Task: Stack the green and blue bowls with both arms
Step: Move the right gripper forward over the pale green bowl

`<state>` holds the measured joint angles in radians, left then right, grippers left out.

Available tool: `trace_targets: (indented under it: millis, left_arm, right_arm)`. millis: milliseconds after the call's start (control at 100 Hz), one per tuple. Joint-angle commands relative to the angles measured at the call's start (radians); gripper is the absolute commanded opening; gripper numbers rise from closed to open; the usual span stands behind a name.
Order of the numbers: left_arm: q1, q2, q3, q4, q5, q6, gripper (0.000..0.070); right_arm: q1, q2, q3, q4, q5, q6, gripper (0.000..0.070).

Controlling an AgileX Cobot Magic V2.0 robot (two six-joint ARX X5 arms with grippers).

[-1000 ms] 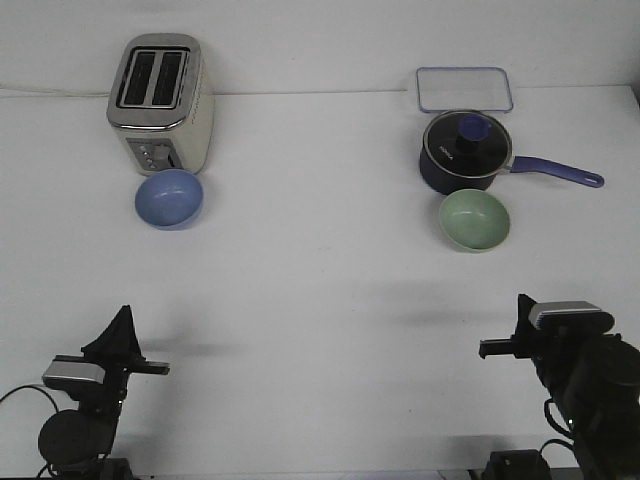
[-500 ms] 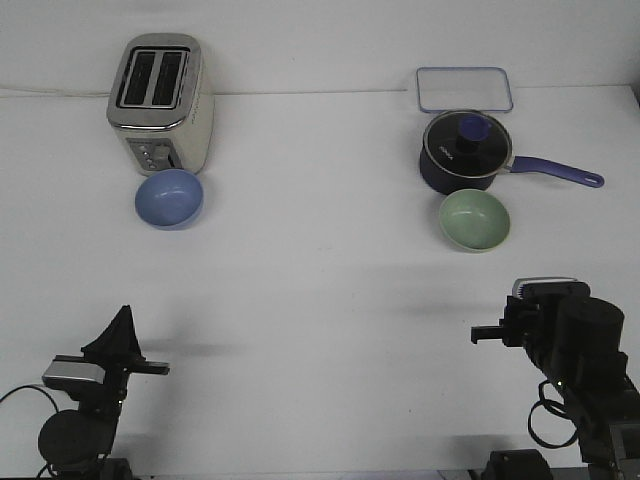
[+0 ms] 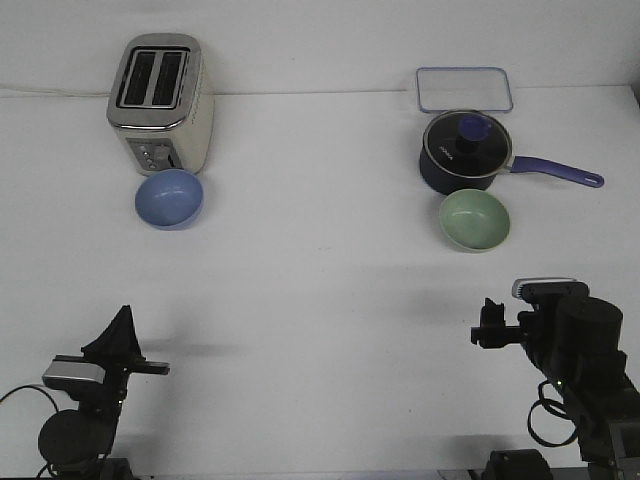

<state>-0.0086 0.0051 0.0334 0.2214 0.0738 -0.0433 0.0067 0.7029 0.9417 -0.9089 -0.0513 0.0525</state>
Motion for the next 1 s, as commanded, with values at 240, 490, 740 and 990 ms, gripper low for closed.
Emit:
trace_targets:
  millis: [240,490,740,990]
  left_arm:
    - [0.002,-0.002,-0.019,0.011,-0.004,0.005,0.0011]
    - [0.002,-0.002,-0.019,0.011,-0.004,0.005,0.0011]
    - [0.002,-0.002,-0.019,0.011,-0.004,0.005,0.0011]
    - [0.002,-0.002,-0.019,0.011,-0.004,0.005,0.0011]
  right_arm:
    - [-0.027,0.207,0.102,0.041,0.003,-0.008,0.0499]
    - [-0.088,0.534,0.299,0.097,0.002,-0.026,0.0499]
    - [-0.143,0.804,0.468,0.127,0.000,-0.060,0.0499]
    - [-0.199,0.980,0.487,0.227,-0.002,-0.080,0.0499]
